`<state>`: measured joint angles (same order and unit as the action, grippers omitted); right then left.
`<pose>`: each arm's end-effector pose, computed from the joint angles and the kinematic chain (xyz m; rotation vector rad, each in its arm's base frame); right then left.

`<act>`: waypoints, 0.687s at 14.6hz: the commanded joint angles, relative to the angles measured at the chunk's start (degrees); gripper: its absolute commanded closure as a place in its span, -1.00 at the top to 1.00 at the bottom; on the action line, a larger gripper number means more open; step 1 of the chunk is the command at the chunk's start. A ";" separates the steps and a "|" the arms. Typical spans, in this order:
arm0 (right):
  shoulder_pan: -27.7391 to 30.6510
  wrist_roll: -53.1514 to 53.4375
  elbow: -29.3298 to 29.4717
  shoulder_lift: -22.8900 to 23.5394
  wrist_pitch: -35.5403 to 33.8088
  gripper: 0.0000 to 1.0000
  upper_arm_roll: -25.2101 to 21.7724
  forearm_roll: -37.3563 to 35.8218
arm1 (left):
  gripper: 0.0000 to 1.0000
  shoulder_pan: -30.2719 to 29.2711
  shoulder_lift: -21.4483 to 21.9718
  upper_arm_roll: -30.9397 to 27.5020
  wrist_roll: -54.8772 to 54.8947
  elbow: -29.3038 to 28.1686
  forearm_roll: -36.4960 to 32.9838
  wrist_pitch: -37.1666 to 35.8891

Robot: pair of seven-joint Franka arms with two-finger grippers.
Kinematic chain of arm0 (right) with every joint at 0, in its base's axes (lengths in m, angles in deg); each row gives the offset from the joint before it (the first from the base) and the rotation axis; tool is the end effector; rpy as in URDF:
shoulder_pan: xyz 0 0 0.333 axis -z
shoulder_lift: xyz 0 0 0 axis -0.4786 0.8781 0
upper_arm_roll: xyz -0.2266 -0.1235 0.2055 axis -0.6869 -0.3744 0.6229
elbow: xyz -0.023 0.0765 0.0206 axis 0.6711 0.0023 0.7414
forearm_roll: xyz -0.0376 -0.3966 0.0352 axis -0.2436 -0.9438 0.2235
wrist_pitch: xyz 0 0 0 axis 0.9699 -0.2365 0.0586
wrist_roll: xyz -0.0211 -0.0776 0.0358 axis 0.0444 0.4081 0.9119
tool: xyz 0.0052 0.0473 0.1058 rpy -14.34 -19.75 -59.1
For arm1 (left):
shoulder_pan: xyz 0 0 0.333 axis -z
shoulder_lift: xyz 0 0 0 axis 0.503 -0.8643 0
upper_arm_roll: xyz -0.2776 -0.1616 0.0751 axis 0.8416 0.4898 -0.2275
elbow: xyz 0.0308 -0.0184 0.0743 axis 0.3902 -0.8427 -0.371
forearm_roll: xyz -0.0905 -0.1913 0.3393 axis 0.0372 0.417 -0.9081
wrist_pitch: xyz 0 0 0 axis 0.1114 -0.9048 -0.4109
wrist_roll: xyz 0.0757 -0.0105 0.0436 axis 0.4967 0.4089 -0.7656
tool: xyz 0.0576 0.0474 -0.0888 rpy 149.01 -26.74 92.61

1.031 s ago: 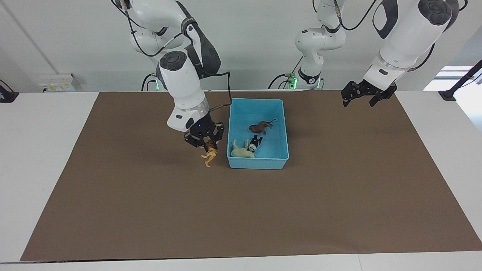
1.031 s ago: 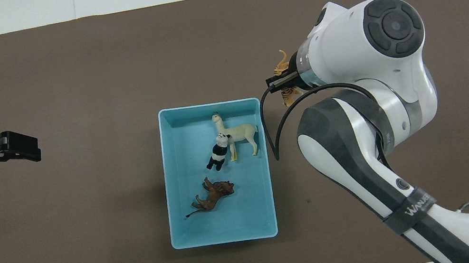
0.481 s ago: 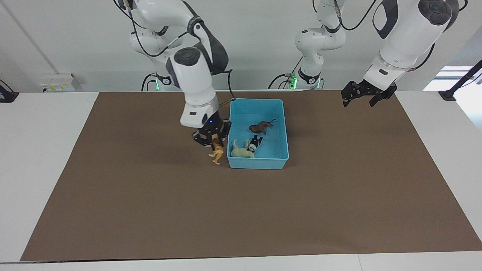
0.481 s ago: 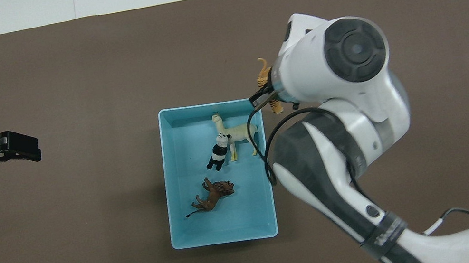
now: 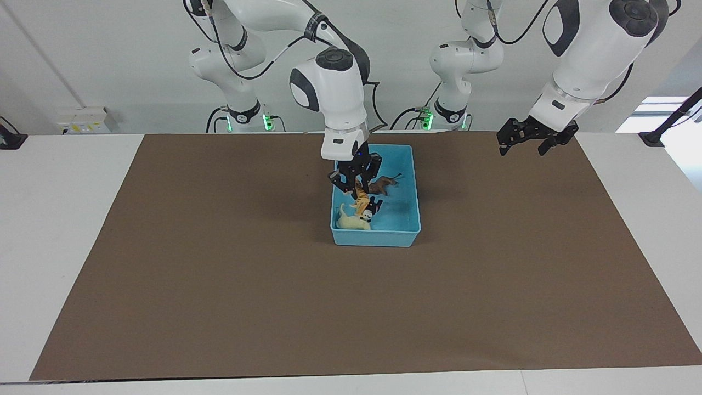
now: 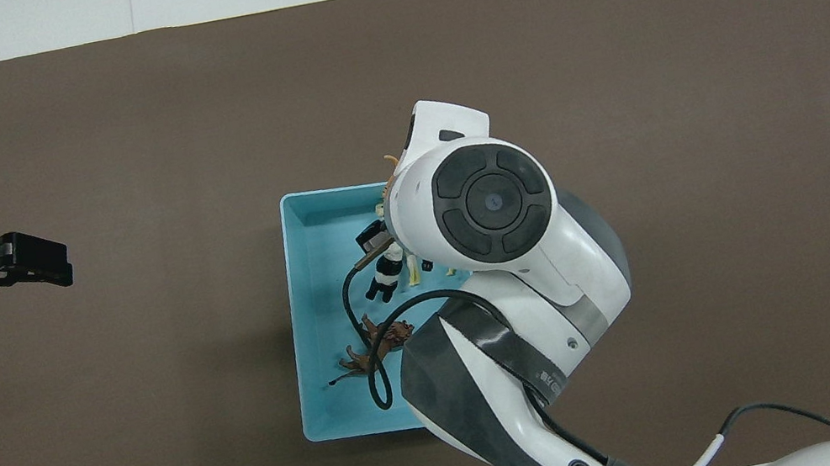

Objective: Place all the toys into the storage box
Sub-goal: 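Lower the tan animal into the box and open the right gripper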

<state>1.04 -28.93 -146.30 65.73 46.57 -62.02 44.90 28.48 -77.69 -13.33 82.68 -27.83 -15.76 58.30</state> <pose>0.5396 0.3932 0.4733 -2.9420 -0.5997 -0.3152 0.5518 -0.0723 0.6028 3.1271 -0.1291 -0.1734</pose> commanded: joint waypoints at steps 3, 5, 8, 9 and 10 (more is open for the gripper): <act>-3.21 10.46 -0.06 -0.02 0.64 0.99 -0.31 0.11 | 1.00 -0.30 -0.13 0.35 0.08 0.62 -0.82 -0.10; -2.51 10.03 0.29 0.06 0.19 1.00 -0.40 0.03 | 1.00 -0.30 -0.13 0.35 0.00 0.62 -0.82 -0.10; 1.43 3.90 0.90 -0.72 -1.64 1.00 -0.49 -0.33 | 1.00 -0.30 -0.13 0.35 0.00 0.62 -0.82 -0.01; 3.28 0.83 1.17 -1.77 -3.13 1.00 -0.49 -0.15 | 1.00 -0.30 -0.13 0.35 0.00 0.62 -0.82 -0.01; 5.47 -2.42 1.08 -3.00 -5.06 1.00 -0.49 0.11 | 1.00 -0.30 -0.13 0.35 0.00 0.62 -0.82 -0.01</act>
<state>2.49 -25.75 -145.63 65.11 45.12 -63.03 44.79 28.48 -77.69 -13.33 82.68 -27.83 -15.76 58.30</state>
